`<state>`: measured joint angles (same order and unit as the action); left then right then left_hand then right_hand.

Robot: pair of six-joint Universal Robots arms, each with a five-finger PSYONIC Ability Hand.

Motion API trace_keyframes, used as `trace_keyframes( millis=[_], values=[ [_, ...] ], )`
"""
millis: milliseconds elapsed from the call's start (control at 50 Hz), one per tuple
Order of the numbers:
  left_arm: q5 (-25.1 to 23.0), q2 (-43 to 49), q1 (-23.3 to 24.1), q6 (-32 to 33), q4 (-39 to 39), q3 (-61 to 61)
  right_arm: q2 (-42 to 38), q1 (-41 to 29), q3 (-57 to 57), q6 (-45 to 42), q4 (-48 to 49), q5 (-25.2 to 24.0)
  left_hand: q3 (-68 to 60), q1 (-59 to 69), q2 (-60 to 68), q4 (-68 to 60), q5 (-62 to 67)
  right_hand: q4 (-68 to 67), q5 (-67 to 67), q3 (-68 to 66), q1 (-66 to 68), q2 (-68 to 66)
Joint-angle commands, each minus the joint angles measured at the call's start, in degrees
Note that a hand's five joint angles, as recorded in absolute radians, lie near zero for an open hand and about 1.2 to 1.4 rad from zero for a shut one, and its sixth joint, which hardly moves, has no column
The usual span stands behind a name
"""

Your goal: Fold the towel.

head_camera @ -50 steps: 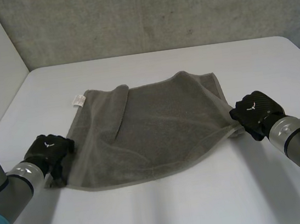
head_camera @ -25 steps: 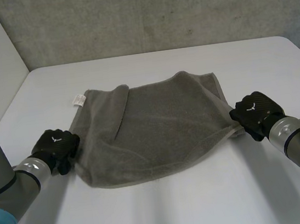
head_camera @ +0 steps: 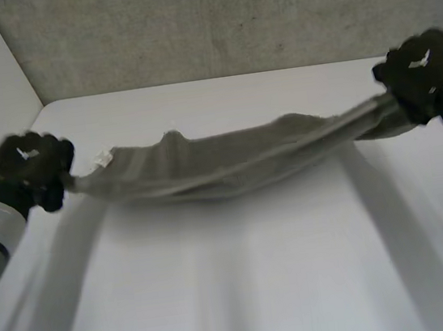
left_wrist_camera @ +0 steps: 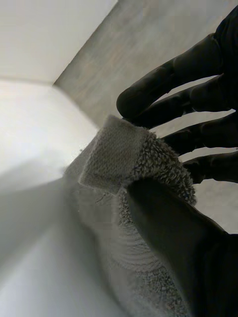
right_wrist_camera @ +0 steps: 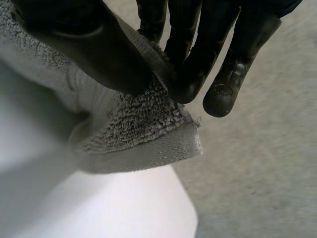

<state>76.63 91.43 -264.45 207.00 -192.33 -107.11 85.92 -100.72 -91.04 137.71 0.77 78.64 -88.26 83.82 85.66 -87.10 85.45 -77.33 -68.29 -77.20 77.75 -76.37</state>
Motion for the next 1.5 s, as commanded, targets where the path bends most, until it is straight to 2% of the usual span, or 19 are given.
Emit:
trace_keyframes(
  millis=[20,100,260,360,500,580,620,680,720,880,1020,1220,1240,1260,1280,1300,1320,1420,1500],
  values=[
    [-0.17,-11.18,-0.19,-2.92,2.65,-2.04,3.02,0.18,5.69,-1.12,-14.0,-2.08,8.26,-3.82,-5.66,7.1,-15.45,-2.67,-1.71,-2.8,2.25,-3.63],
    [-0.25,-11.8,-0.1,-2.66,4.51,-3.81,2.67,0.35,5.09,-6.38,-21.23,-3.14,8.26,-3.82,-5.66,7.1,-15.45,-2.67,-1.71,-2.8,2.25,-3.63],
    [-0.17,-7.76,0.51,-2.31,5.3,-6.27,-1.27,-0.09,4.55,-12.55,-22.56,-3.05,8.26,-3.82,-5.66,7.1,-15.45,-2.67,-1.71,-2.8,2.25,-3.63],
    [-0.17,-1.17,0.6,-2.13,5.12,-4.87,-6.19,-0.35,6.4,-12.55,-22.47,-2.88,8.26,-3.82,-5.66,7.1,-15.45,-2.67,-1.71,-2.8,2.25,-3.63],
    [0.18,12.69,1.48,-2.22,5.03,4.25,-15.7,-0.35,12.03,-12.2,-21.24,-2.18,8.26,-3.82,-5.66,7.1,-15.45,-2.67,-1.71,-2.8,2.25,-3.63],
    [1.68,19.57,2.1,-2.39,5.03,10.34,-23.41,-0.44,17.63,-10.81,-18.18,-0.86,8.26,-3.82,-5.66,7.1,-15.45,-2.67,-1.71,-2.8,2.25,-3.63],
    [5.18,26.22,3.58,-2.57,5.3,17.51,-26.13,-0.87,19.92,-9.67,-16.34,-0.16,8.26,-3.82,-5.66,7.1,-15.45,-2.67,-1.71,-2.8,2.25,-3.63],
    [6.95,29.59,4.38,-2.83,5.38,21.33,-31.23,-2.19,24.4,-8.25,-12.21,1.16,8.26,-3.82,-5.66,7.1,-15.45,-2.67,-1.71,-2.8,2.25,-3.63],
    [9.14,35.19,5.08,-3.01,5.38,28.32,-33.54,-2.72,26.53,-8.07,-9.99,1.6,8.26,-3.82,-5.66,7.1,-15.45,-2.67,-1.71,-2.8,2.25,-3.63],
    [9.94,44.43,6.22,-2.83,4.95,41.34,-42.07,-4.39,32.16,-8.07,4.51,1.78,8.26,-3.82,-5.66,7.1,-15.45,-2.67,-1.71,-2.8,2.25,-3.63],
    [10.82,47.52,7.02,-2.75,3.55,45.75,-47.59,-5.36,34.79,-8.51,13.99,2.31,8.26,-3.82,-5.66,7.1,-15.45,-2.67,-1.71,-2.8,2.25,-3.63],
    [12.67,49.54,7.28,-2.31,-0.15,48.04,-52.08,-5.36,38.39,-8.51,14.7,2.48,9.74,-5.3,-7.14,8.57,-16.93,-2.67,-1.71,-2.8,2.25,-3.63],
    [12.67,49.54,7.28,-2.31,-0.15,48.04,-52.52,-5.36,38.4,-8.51,14.7,2.66,9.75,-5.31,-7.16,8.59,-16.94,4.76,5.73,4.64,-5.18,3.8],
    [12.32,49.72,7.46,-2.31,-0.15,47.87,-52.52,-5.36,38.4,-8.51,14.7,2.66,40.23,-35.79,-37.63,39.06,-47.42,4.84,5.8,4.71,-5.26,3.88],
    [12.4,49.72,7.63,-2.22,-0.15,47.43,-52.61,-5.36,38.31,-8.51,14.7,3.18,66.68,-62.24,-64.08,65.51,-73.87,47.8,48.77,47.68,-48.22,46.84],
    [12.4,49.72,7.63,-2.22,-0.15,47.43,-52.61,-5.36,38.05,-8.43,14.79,3.97,66.94,-62.5,-64.34,65.78,-74.13,67.33,68.29,67.2,-67.75,66.37],
    [12.75,49.55,8.07,-2.13,-0.15,46.99,-52.61,-5.36,38.04,-8.42,14.79,3.98,77.77,-73.33,-75.17,76.6,-84.96,67.33,68.29,67.2,-67.75,66.37],
    [12.84,47.45,8.42,-2.13,-0.15,44.62,-51.12,-5.45,37.17,-7.64,15.84,8.19,77.88,-73.44,-75.28,76.71,-85.07,67.33,68.29,67.2,-67.75,66.37],
    [12.93,43.14,8.34,-2.31,-0.24,42.17,-48.32,-5.36,34.98,-6.85,17.42,8.28,77.88,-73.44,-75.28,76.71,-85.07,67.33,68.29,67.2,-67.75,66.37]
  ],
)
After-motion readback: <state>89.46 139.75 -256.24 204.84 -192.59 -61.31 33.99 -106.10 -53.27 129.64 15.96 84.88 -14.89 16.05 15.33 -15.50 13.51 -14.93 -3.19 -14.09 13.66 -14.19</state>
